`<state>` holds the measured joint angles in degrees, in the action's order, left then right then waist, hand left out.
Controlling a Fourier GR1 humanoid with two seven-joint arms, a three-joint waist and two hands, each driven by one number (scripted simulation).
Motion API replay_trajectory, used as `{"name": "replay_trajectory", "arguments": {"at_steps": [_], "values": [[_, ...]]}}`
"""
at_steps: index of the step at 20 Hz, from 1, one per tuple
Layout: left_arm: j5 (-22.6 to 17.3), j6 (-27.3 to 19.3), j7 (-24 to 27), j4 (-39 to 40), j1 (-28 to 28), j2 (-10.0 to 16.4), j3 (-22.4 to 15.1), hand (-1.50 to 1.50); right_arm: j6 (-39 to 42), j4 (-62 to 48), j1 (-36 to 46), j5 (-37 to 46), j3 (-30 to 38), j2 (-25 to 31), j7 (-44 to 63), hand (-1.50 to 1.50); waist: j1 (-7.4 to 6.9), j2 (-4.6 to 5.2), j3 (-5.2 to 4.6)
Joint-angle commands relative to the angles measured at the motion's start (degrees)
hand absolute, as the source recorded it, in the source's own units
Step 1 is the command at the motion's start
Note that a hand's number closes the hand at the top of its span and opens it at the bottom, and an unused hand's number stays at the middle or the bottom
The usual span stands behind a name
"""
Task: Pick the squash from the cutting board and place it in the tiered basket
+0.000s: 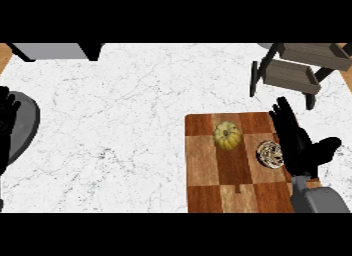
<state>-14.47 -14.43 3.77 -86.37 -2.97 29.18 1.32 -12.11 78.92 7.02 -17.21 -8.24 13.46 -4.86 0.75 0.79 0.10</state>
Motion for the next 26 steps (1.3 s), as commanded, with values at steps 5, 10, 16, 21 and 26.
{"name": "replay_trajectory", "arguments": {"at_steps": [5, 10, 16, 21, 26], "values": [[0.2, 6.1, -6.7, 7.3, 5.1, 0.8, -2.7, 0.00, 10.9, -10.7, -1.3, -7.9, 5.3, -3.0, -9.1, 1.50, -0.94, -0.33, 0.02], [-0.8, 8.8, -6.8, 10.0, 6.6, -1.1, -4.7, 0.00, -4.8, -4.1, -1.3, 7.2, 0.2, -10.8, -25.7, -1.50, -0.44, -0.63, -0.20], [-1.4, 9.1, -9.1, 8.2, 6.3, 0.4, -4.2, 0.00, -20.9, -12.8, -5.1, 28.4, -3.2, 6.1, -6.5, -1.50, -1.16, -0.23, -1.08], [-0.7, 8.7, -9.7, 8.1, 6.0, -0.5, -5.2, 0.00, -19.2, -11.7, -2.6, 39.2, -10.9, 10.1, 14.1, -1.50, -1.85, -0.81, -0.95], [-1.2, 9.6, -11.7, 8.0, 4.3, 0.8, -4.6, 0.00, -3.3, -4.3, 5.5, 40.8, -17.8, 10.6, 34.1, -1.50, -2.23, -1.20, -0.73]]}}
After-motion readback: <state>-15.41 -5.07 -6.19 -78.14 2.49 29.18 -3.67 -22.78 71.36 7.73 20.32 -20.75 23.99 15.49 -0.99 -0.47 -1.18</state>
